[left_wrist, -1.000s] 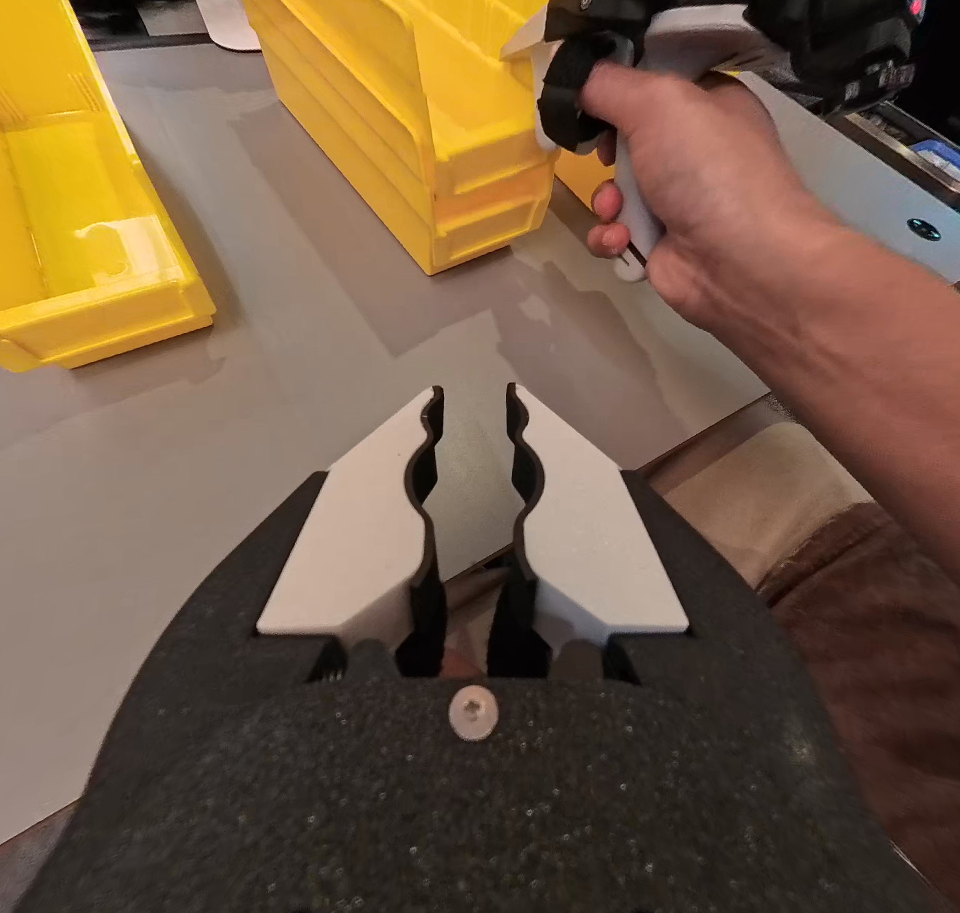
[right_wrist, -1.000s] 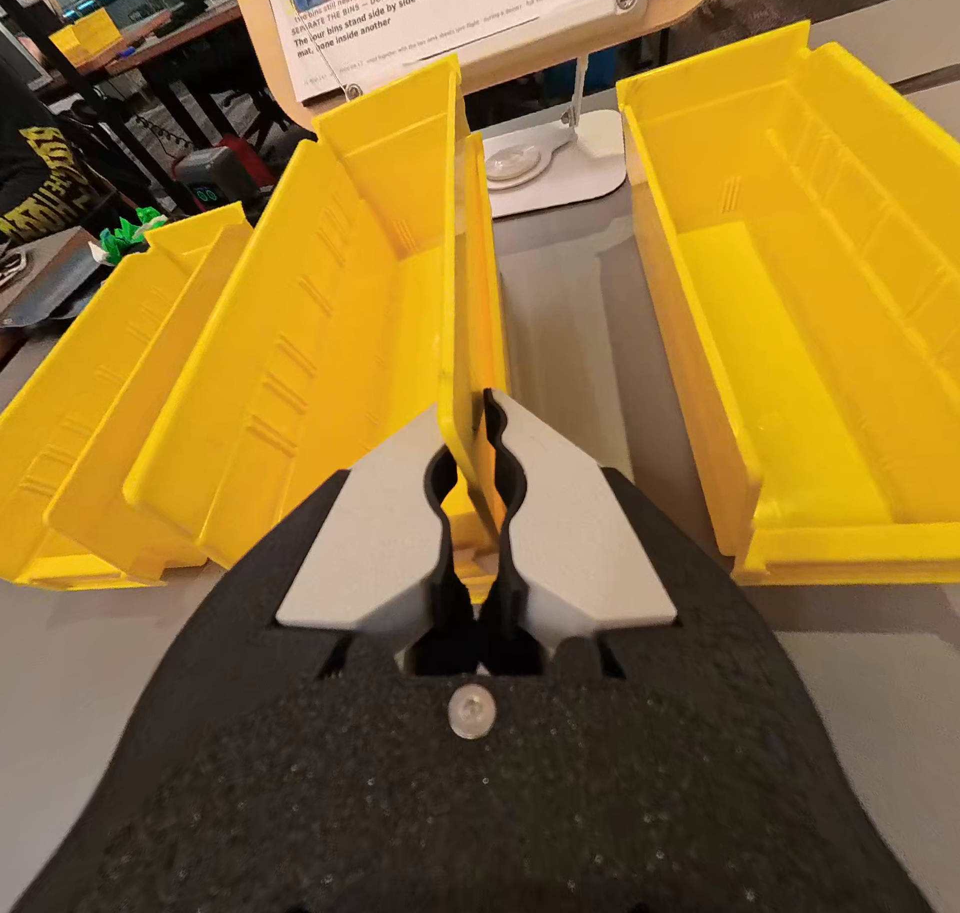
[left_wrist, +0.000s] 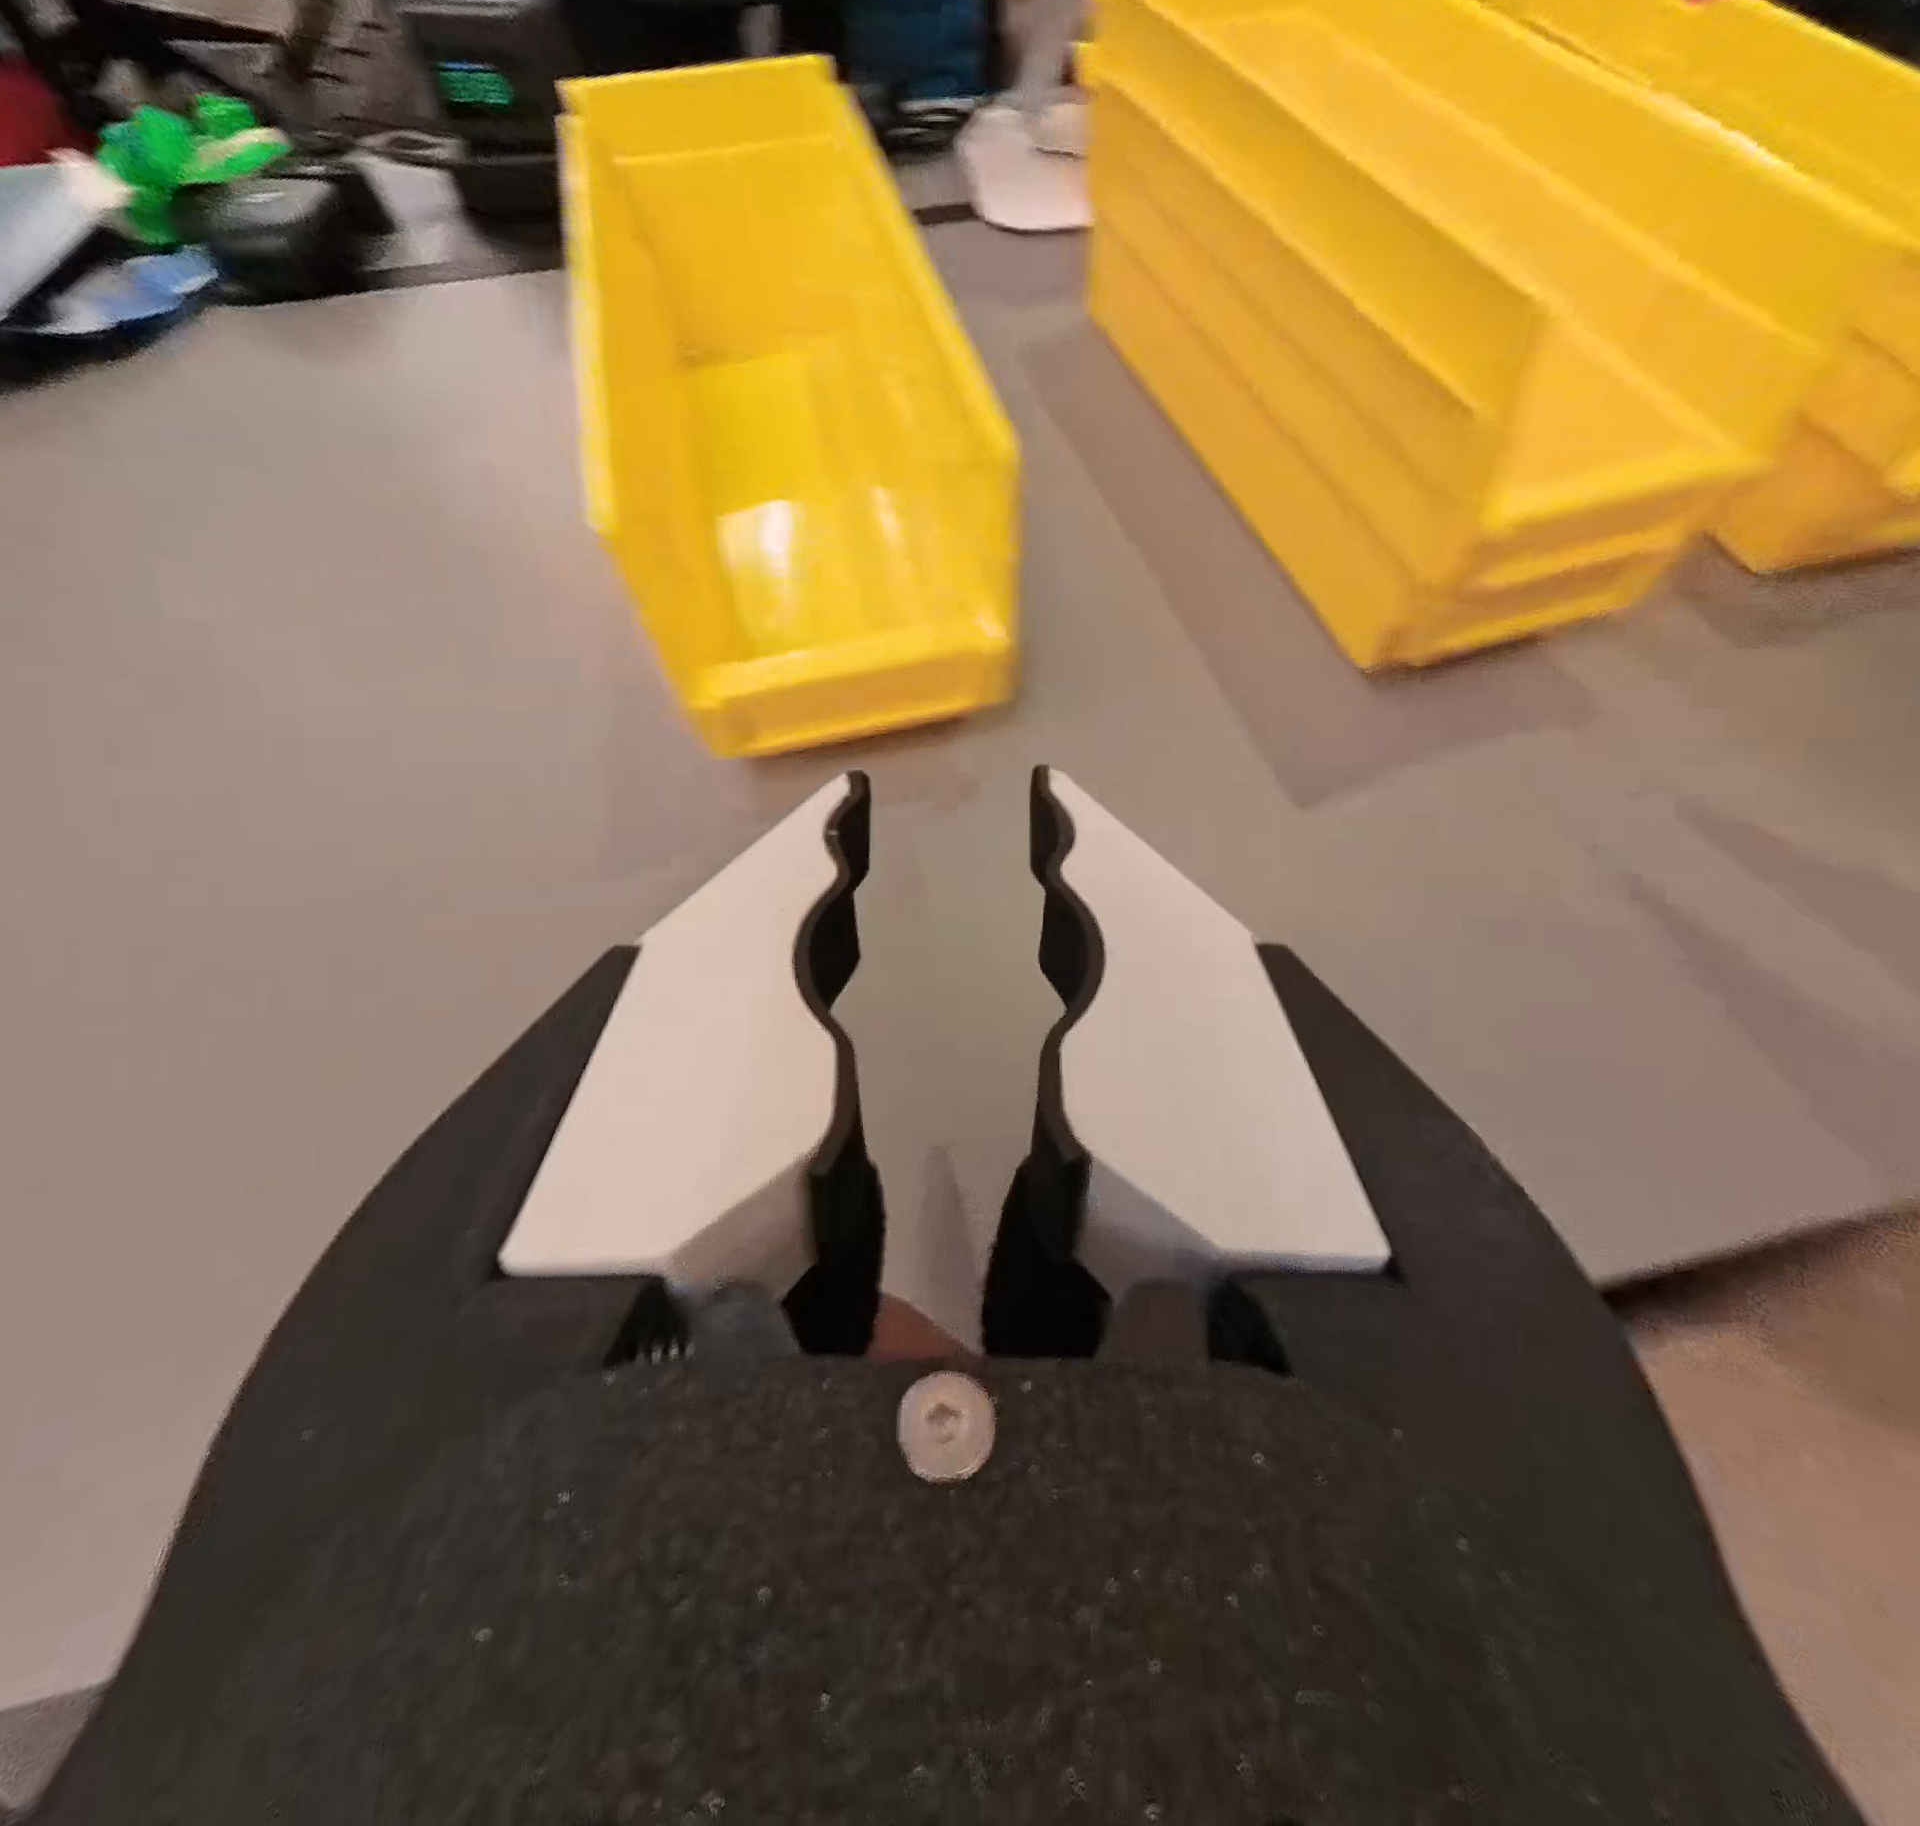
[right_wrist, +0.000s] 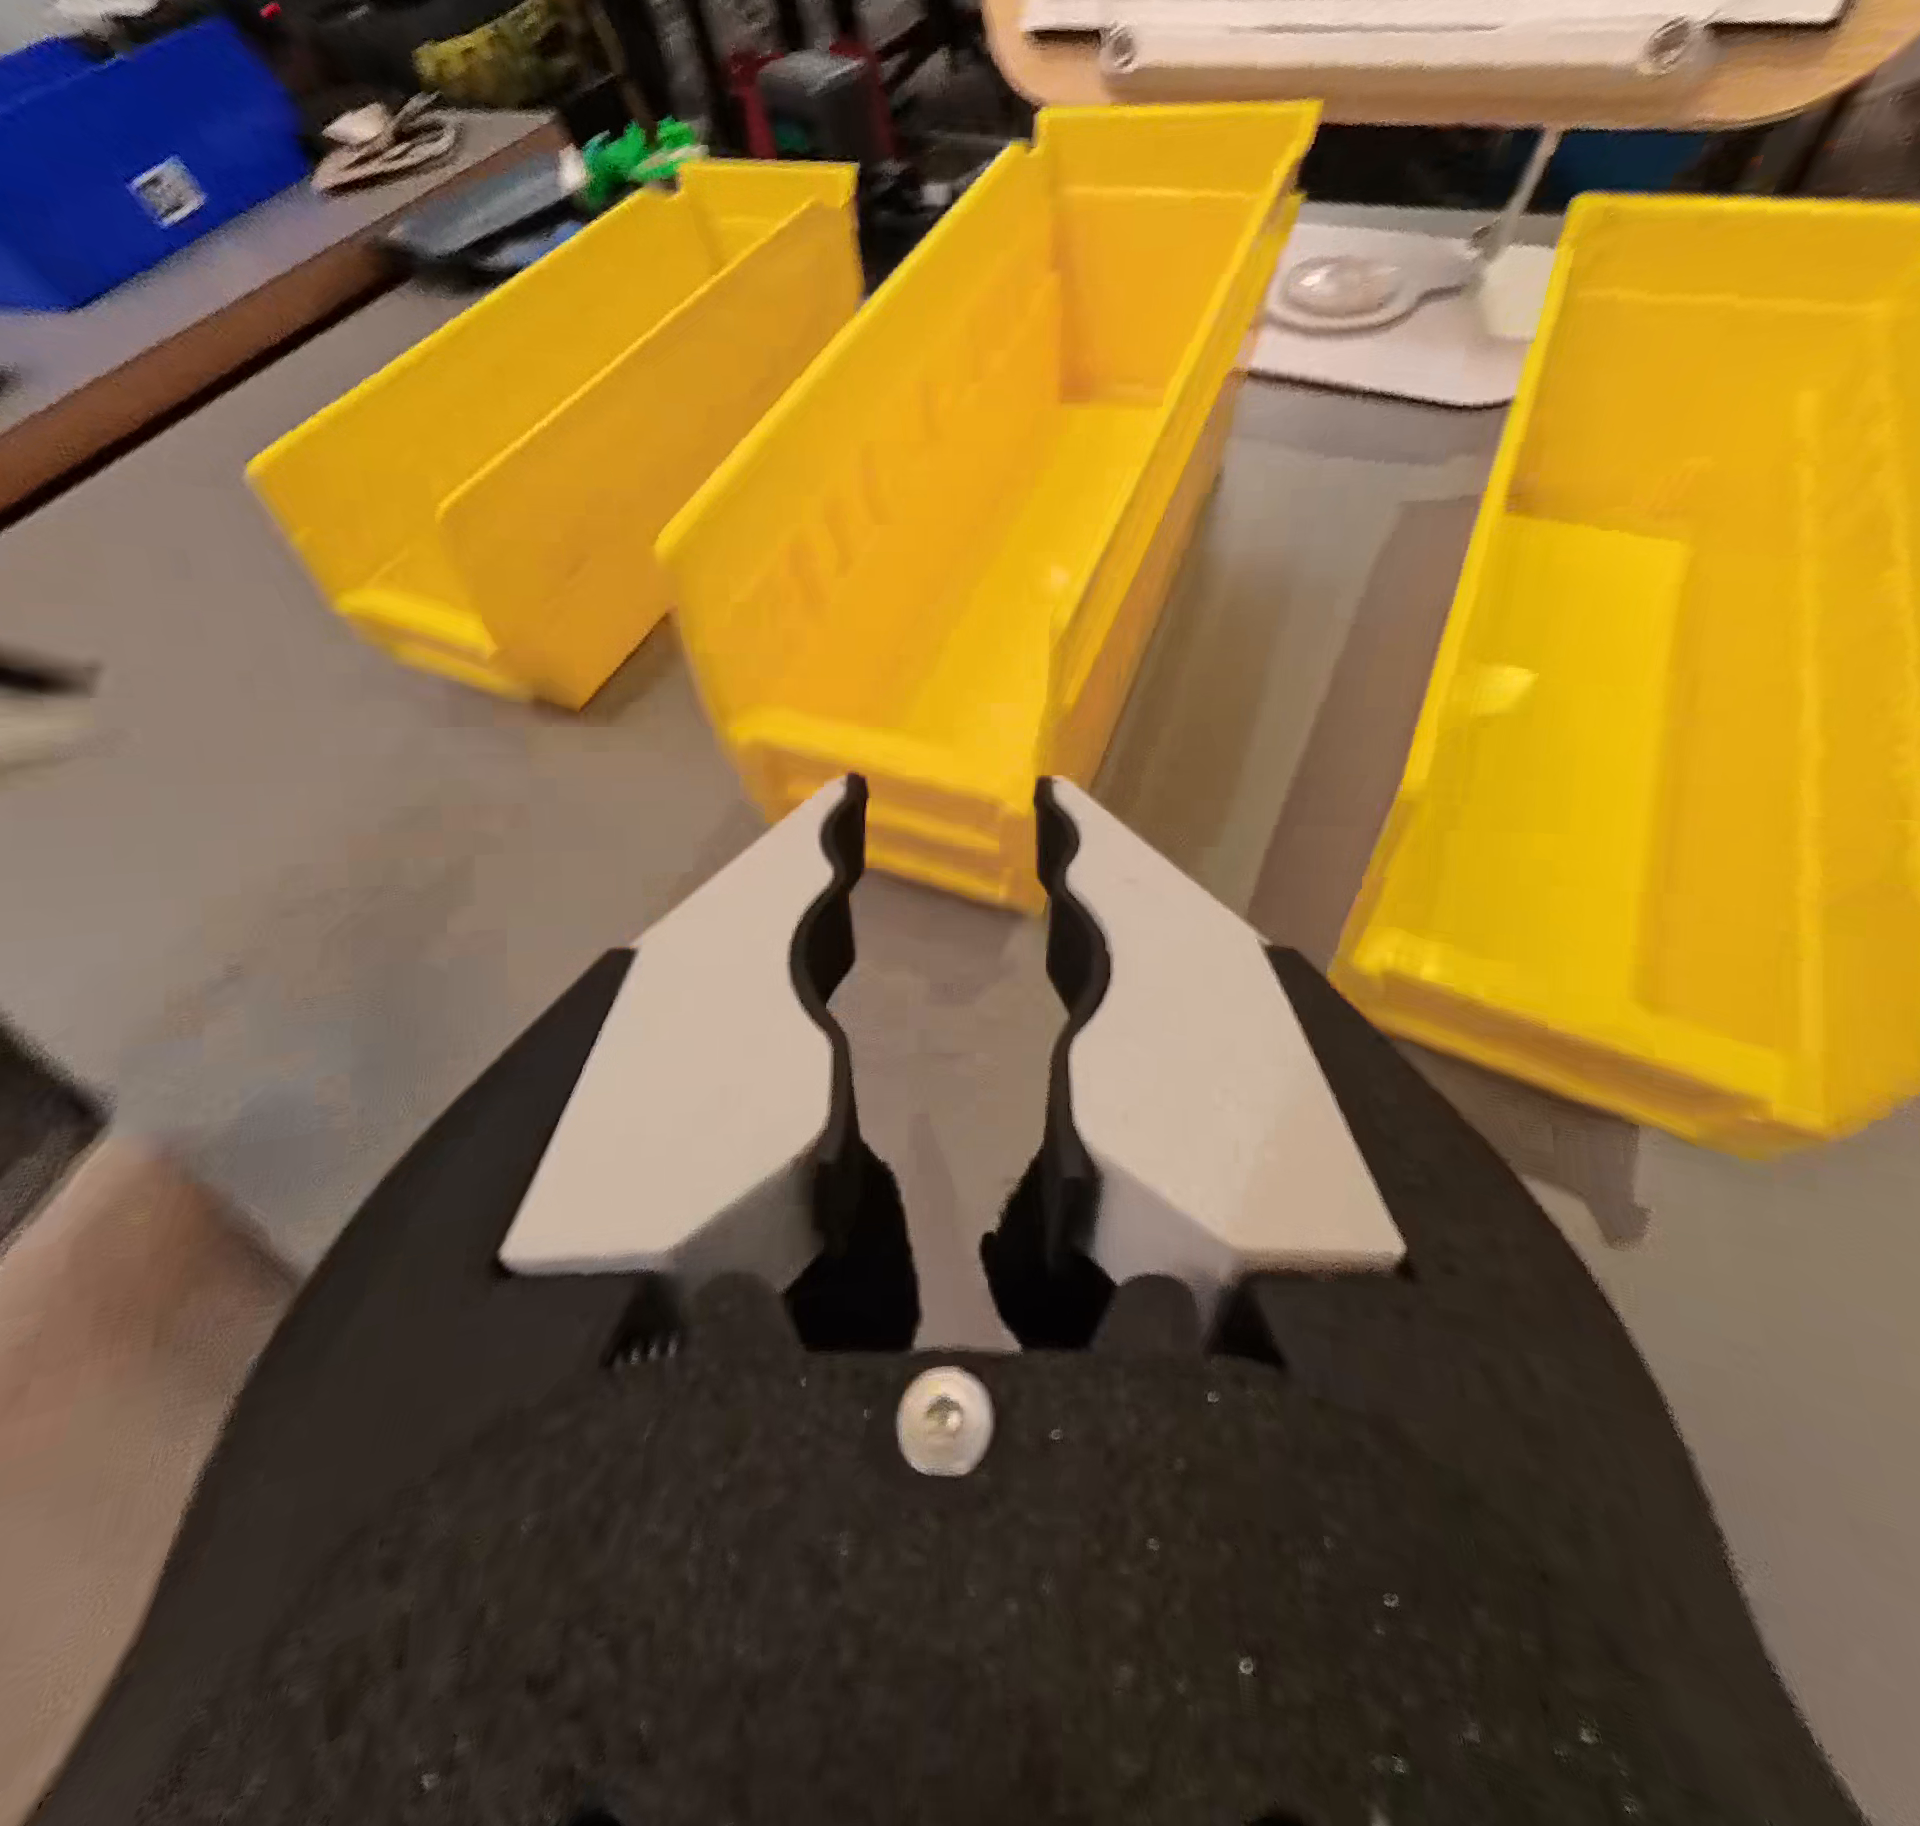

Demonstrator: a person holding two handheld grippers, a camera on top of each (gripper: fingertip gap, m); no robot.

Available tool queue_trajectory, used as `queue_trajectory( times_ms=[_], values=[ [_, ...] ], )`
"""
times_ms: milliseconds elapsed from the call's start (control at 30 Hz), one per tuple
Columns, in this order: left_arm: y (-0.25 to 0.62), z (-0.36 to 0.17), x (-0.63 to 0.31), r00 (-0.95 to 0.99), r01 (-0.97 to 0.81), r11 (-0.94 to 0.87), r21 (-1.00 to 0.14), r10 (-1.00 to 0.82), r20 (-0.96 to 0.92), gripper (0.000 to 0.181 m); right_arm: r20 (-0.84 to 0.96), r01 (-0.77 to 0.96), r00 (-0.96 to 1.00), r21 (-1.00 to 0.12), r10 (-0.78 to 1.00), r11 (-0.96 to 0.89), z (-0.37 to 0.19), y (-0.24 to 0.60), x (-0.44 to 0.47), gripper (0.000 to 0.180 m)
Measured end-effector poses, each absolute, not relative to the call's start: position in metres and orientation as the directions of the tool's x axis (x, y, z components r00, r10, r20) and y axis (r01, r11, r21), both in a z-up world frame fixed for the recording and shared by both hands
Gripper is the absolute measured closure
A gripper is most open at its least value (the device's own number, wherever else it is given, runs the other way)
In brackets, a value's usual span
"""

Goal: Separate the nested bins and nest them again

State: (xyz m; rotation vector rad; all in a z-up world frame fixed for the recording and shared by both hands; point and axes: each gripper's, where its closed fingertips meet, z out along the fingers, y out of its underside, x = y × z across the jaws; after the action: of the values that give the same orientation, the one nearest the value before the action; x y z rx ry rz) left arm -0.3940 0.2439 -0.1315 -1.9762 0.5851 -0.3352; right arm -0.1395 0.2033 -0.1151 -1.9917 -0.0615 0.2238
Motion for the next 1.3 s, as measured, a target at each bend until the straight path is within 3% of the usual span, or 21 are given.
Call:
queue_trajectory(
  times_ms=[133,333,500,567,633,767,1033,1300],
  values=[
    [0.301,-0.133,-0.436,0.913,-0.213,-0.391,-0.895,-0.405,-0.041,0.151,-0.080,0.013,0.971,-0.921,0.223,-0.388,-0.126,0.139,-0.134,0.148],
    [0.359,-0.141,-0.427,0.908,-0.251,-0.376,-0.892,-0.410,-0.083,0.140,-0.253,-0.160,0.952,-0.893,0.175,-0.420,-0.135,0.088,-0.116,0.148],
    [0.384,-0.166,-0.415,0.933,-0.195,-0.477,-0.857,-0.360,-0.012,0.141,-0.232,-0.136,0.953,-0.902,0.196,-0.409,-0.132,0.084,-0.110,0.148],
    [0.389,-0.176,-0.409,0.937,-0.185,-0.496,-0.848,-0.348,-0.001,0.152,-0.237,-0.137,0.951,-0.899,0.200,-0.415,-0.134,0.084,-0.109,0.148],
    [0.390,-0.185,-0.407,0.945,-0.200,-0.505,-0.839,-0.325,-0.029,0.178,-0.243,-0.137,0.948,-0.895,0.207,-0.424,-0.135,0.083,-0.110,0.149],
    [0.385,-0.183,-0.400,0.956,-0.126,-0.504,-0.855,-0.292,0.031,0.180,-0.221,-0.113,0.951,-0.899,0.218,-0.422,-0.134,0.082,-0.113,0.150],
    [0.360,-0.150,-0.390,0.954,0.063,-0.411,-0.910,-0.242,0.176,0.180,-0.251,-0.134,0.943,-0.886,0.218,-0.444,-0.139,0.085,-0.115,0.152],
    [0.323,-0.077,-0.354,0.914,0.228,-0.286,-0.931,-0.266,0.306,0.180,-0.270,-0.152,0.941,-0.878,0.206,-0.454,-0.141,0.085,-0.112,0.152]
  ],
)
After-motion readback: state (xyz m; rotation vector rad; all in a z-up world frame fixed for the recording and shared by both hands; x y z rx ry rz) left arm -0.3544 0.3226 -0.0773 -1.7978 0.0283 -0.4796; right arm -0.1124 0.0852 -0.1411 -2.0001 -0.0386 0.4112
